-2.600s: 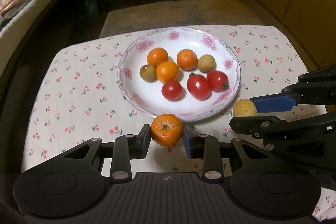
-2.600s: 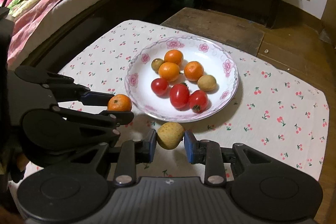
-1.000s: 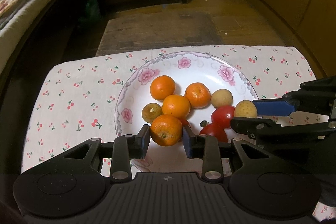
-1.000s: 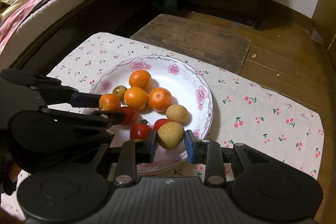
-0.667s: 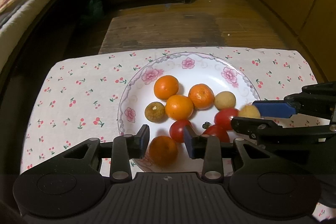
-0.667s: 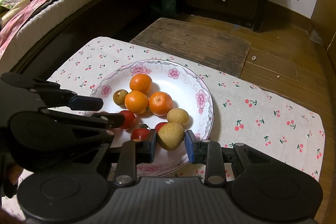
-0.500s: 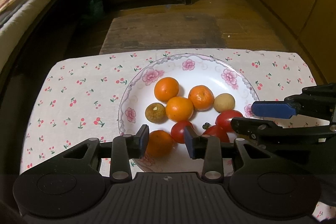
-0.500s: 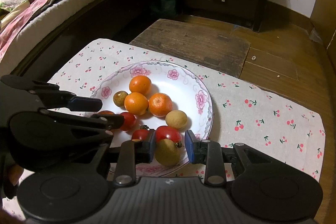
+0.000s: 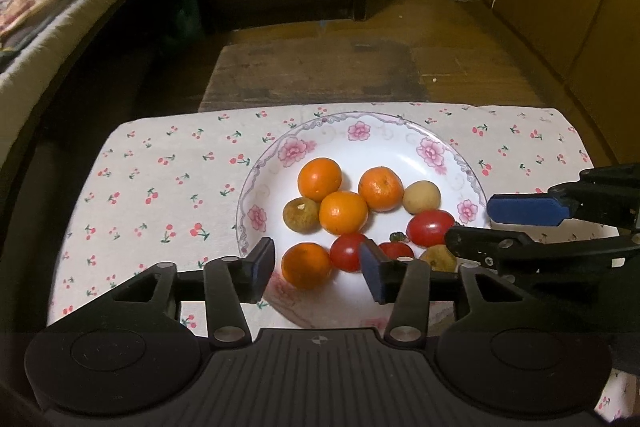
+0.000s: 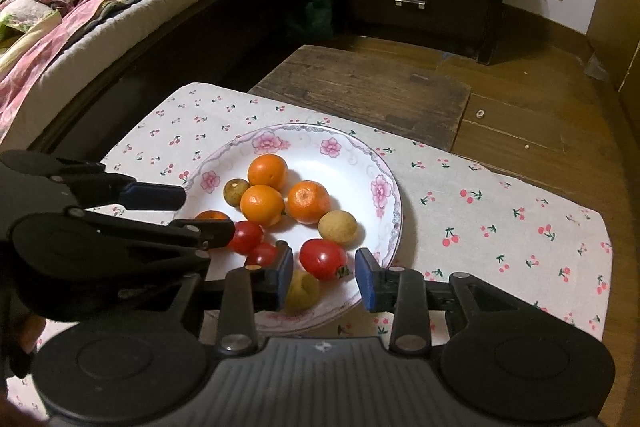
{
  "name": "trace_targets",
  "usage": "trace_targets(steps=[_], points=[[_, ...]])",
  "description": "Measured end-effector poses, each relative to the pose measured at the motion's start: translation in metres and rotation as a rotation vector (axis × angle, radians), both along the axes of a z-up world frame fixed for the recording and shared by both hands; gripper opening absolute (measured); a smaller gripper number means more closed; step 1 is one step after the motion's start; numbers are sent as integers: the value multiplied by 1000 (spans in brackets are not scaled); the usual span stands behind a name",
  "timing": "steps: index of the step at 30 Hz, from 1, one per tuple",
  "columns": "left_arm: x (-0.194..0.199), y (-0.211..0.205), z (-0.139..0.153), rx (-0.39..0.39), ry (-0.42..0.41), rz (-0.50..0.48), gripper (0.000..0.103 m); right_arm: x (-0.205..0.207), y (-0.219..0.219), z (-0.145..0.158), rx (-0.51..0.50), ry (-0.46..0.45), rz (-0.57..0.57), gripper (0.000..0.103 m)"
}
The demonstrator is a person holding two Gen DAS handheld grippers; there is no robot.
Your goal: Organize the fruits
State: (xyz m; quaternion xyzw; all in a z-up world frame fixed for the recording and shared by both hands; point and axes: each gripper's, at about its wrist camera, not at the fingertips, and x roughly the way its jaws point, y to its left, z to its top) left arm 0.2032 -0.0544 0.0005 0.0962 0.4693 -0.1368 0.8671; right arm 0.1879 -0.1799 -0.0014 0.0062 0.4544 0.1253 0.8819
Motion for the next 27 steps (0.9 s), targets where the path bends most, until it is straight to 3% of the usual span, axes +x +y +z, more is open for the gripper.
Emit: trace_targets(steps=[4, 27], points=[[-12, 3, 3, 15, -13, 6, 61, -11, 0, 4, -19, -5, -11, 40], [-86, 18, 1, 46, -24, 53, 79, -83, 7, -3, 5, 42, -58, 45]])
